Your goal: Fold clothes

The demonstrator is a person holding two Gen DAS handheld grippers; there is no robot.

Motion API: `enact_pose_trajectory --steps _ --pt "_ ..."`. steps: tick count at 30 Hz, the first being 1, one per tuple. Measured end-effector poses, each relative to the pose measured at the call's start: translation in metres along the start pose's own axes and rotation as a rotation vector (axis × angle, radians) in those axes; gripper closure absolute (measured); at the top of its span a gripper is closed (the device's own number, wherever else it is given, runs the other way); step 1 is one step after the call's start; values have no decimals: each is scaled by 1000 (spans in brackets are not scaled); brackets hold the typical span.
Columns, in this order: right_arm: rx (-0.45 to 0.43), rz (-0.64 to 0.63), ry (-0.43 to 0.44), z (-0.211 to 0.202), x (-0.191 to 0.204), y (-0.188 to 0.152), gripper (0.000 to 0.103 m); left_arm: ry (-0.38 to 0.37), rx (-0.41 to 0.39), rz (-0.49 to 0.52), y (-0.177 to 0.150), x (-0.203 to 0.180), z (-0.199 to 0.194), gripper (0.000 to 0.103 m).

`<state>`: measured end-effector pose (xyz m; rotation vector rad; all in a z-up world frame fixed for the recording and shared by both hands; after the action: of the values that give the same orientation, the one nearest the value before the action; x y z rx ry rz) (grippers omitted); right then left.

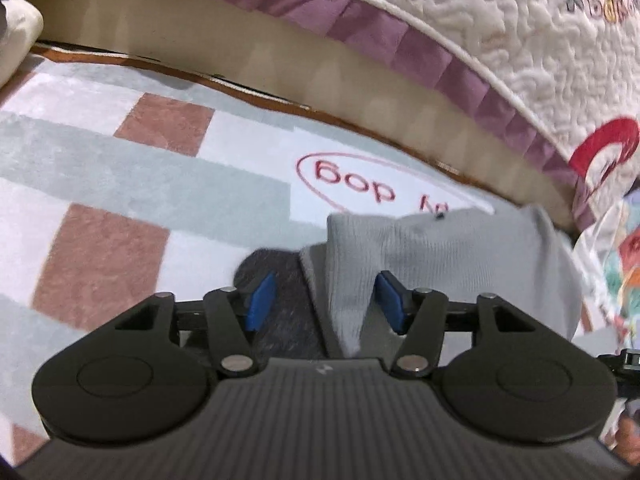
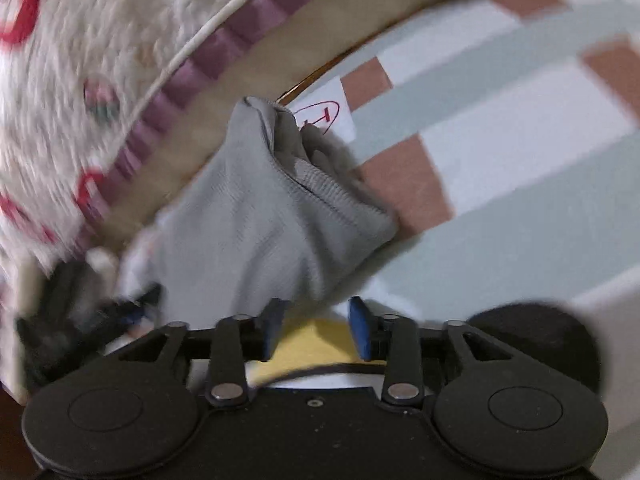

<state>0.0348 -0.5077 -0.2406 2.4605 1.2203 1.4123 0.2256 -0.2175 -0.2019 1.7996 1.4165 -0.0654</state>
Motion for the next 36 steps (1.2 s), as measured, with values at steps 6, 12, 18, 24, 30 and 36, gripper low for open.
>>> enact_pose_trajectory --steps 6,12,18,24,30,36 --pt "-208 161 58 10 -7 6 44 -101 -8 -117 9 3 13 80" --pt "-202 -144 -72 21 30 47 66 1 -30 75 9 -28 3 88" --pt "-177 -393 -143 24 60 69 67 60 -7 40 -4 -33 -1 82" --pt "-159 -345 -138 22 43 68 64 85 5 -2 0 -18 4 46" --pt "-142 -128 -54 26 23 68 47 -57 -11 -60 7 -11 12 38" --pt "-165 -105 -24 44 22 61 54 -30 -10 11 0 -29 17 79"
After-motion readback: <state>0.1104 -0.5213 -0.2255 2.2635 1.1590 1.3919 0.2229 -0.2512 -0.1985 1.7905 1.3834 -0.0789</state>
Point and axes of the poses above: each gripper's, at about its wrist camera, not at the fingertips, and z roughly the way its jaws point, x to its left, y to its top, the point moved 6 cm from there along z, roughly the way its jaws point, and after that the axes turned 6 degrees about -z, right-handed, at the moved point
